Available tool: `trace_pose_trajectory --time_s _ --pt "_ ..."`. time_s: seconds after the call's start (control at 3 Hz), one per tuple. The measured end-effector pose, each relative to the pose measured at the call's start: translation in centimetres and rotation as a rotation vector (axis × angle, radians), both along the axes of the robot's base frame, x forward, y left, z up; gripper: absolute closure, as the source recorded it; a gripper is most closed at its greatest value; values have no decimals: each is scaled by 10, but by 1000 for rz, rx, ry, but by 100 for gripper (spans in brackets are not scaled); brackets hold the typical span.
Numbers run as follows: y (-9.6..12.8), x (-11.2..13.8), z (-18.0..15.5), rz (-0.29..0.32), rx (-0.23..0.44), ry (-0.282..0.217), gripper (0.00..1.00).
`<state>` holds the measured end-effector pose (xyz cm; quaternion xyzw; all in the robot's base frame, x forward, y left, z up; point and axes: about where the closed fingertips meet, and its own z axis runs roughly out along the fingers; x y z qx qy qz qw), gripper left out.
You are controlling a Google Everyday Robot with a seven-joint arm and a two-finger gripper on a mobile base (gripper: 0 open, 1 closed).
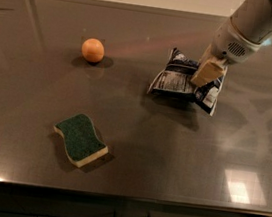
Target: Move blue chip bag near sponge
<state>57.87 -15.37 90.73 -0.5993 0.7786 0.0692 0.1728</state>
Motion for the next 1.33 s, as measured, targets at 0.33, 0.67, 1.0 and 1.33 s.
trace_pose_trajectory --time_s 0.33,0.67,1.0,1.33 --pt "25 -18 19 46 70 26 100" --pt "57 -43 30 122 130 59 100" --pt "89 -68 32 198 173 100 100" --pt "113 -86 26 254 182 134 100"
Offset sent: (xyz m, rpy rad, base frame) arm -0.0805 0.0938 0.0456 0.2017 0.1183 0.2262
